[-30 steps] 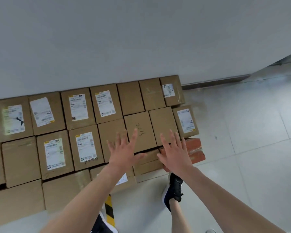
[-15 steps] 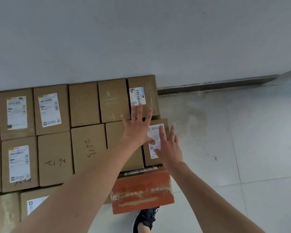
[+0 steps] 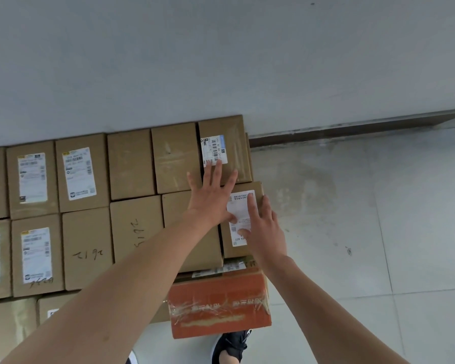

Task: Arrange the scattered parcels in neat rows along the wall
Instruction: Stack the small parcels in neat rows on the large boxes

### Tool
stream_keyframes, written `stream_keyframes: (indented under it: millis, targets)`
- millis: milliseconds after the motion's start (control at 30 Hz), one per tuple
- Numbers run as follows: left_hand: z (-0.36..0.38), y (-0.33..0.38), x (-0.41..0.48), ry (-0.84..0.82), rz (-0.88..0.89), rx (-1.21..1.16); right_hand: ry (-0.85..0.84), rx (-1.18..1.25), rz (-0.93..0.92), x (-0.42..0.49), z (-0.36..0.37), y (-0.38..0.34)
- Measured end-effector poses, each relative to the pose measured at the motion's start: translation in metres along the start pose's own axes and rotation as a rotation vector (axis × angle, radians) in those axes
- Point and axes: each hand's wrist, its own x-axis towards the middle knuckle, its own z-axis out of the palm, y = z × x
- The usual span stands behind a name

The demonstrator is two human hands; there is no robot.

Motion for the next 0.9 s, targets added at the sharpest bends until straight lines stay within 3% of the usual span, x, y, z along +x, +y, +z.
stream_keyframes:
  millis: [167, 333, 500, 700, 900]
  targets:
    - [0.007, 0.010, -0.034, -0.006, -0.006, -0.135, -0.047, -0.008, -0.013, -0.017, -0.011, 0.013]
    - [0.049, 0.033, -0.121, -0.087, 0.058, -0.212, -0.127, -0.195, -0.144, -0.069, 0.000, 0.018]
    - [0.068, 0.033, -0.181, -0.192, -0.008, -0.202, -0.077, -0.216, -0.091, -0.113, 0.002, 0.012]
    - [0.018, -0.001, -0.222, -0.114, -0.016, -0.145, -0.038, -0.250, -0.116, -0.164, -0.025, -0.027]
    - [-0.068, -0.034, -0.306, -0.005, -0.028, -0.163, 0.046, -0.208, -0.066, -0.243, -0.071, -0.115]
